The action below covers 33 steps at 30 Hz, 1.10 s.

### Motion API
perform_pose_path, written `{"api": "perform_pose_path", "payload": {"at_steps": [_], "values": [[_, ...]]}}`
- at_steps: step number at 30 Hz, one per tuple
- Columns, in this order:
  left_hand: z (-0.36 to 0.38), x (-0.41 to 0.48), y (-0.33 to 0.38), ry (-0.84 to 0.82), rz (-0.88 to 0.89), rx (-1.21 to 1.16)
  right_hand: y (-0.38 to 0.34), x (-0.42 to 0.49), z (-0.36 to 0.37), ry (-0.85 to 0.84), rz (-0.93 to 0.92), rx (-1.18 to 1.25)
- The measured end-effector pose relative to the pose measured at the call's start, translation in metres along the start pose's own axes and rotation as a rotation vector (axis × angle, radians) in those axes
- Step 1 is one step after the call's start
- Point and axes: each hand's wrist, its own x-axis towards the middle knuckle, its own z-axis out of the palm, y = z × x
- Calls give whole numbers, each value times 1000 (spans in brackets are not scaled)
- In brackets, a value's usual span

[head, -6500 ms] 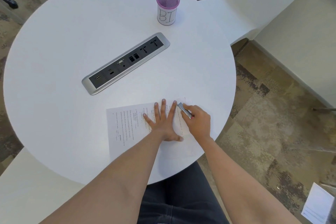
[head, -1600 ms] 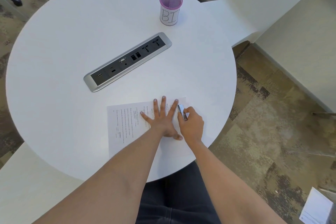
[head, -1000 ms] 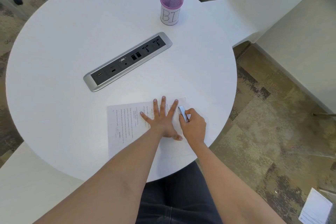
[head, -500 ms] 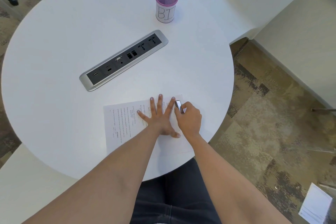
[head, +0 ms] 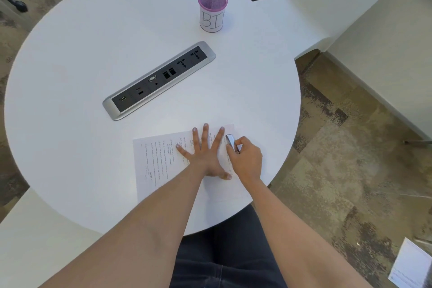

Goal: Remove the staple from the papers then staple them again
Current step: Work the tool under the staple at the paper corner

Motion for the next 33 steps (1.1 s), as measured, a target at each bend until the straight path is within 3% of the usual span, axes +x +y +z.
{"api": "perform_pose_path", "payload": {"at_steps": [6, 9, 13, 26, 33], "values": [[1, 2, -1, 1, -5, 8, -8, 0, 3, -10, -16, -51], [1, 2, 0, 1, -7, 6, -16, 0, 6, 2, 102, 106], [1, 3, -2, -4, -11, -5, -18, 7, 1, 162, 287, 332], [2, 2, -2, 5, -4, -9, -3, 1, -1, -36, 19, 6], [3, 3, -2, 8, -9, 6, -14, 8, 6, -42, 18, -14]]}}
